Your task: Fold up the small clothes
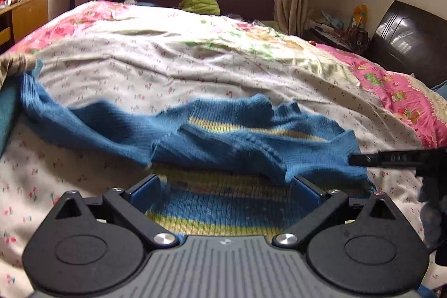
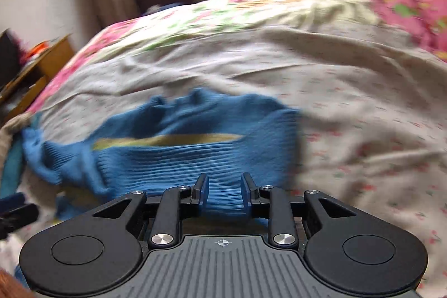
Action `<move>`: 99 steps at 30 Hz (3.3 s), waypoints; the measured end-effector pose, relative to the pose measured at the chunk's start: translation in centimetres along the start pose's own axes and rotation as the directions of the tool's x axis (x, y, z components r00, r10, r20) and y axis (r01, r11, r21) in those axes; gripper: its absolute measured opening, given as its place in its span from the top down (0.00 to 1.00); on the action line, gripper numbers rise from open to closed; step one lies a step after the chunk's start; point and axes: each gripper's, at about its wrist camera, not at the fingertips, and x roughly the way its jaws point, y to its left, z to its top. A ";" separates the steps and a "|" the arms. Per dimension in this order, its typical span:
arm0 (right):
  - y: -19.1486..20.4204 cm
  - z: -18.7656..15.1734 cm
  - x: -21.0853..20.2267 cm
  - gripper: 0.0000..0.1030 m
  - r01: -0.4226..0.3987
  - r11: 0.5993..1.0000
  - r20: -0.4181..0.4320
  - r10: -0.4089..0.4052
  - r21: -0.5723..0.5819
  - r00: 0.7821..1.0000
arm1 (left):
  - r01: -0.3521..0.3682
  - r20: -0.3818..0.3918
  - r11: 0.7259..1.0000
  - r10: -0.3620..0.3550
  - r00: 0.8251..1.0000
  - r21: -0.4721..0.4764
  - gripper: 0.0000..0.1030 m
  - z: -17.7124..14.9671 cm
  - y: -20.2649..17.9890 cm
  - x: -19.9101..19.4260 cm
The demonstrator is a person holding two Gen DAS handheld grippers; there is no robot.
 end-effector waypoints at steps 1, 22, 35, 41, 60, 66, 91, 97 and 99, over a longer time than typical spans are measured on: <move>-0.6 0.1 0.3 0.75 0.027 1.000 0.007 -0.027 0.015 1.000 | -0.004 0.019 1.000 0.004 1.000 0.018 0.00 0.5 -0.4 0.2; 0.8 2.0 1.2 0.77 0.121 0.991 0.025 -0.120 -0.053 0.992 | -0.252 -0.072 0.968 0.250 0.965 -0.012 0.00 -0.4 3.4 4.9; 17.2 0.9 6.6 0.67 -0.316 0.858 -0.196 0.256 -0.404 0.947 | -0.209 0.010 0.975 0.210 0.978 -0.081 0.00 -0.7 5.4 -0.3; 17.9 0.2 7.7 0.71 -0.394 0.842 -0.284 0.302 -0.368 0.910 | -0.178 -0.010 0.976 0.178 0.984 -0.127 0.00 -1.2 6.4 0.3; 11.5 5.3 3.7 0.95 -0.309 0.951 -0.011 0.310 0.028 0.951 | -0.151 0.006 0.980 0.153 0.988 -0.130 0.00 -1.5 6.4 0.5; 11.0 7.4 0.5 0.94 -0.249 0.969 0.161 0.245 0.003 0.956 | -0.140 0.009 0.982 0.142 0.990 -0.130 0.00 -1.5 6.3 0.6; 7.6 0.1 1.2 0.84 -0.251 0.966 -0.014 0.250 -0.060 0.968 | -0.163 0.000 0.984 0.163 0.987 -0.072 0.00 -1.7 5.2 1.4; 2.5 0.9 1.2 0.78 -0.045 0.995 0.028 0.047 -0.094 0.998 | -0.132 0.013 0.991 0.132 0.991 -0.002 0.00 -0.2 3.1 2.3; 0.9 1.4 1.6 0.75 0.029 0.994 0.050 -0.023 -0.110 0.998 | -0.126 0.022 0.992 0.126 0.992 0.023 0.00 0.6 2.4 2.9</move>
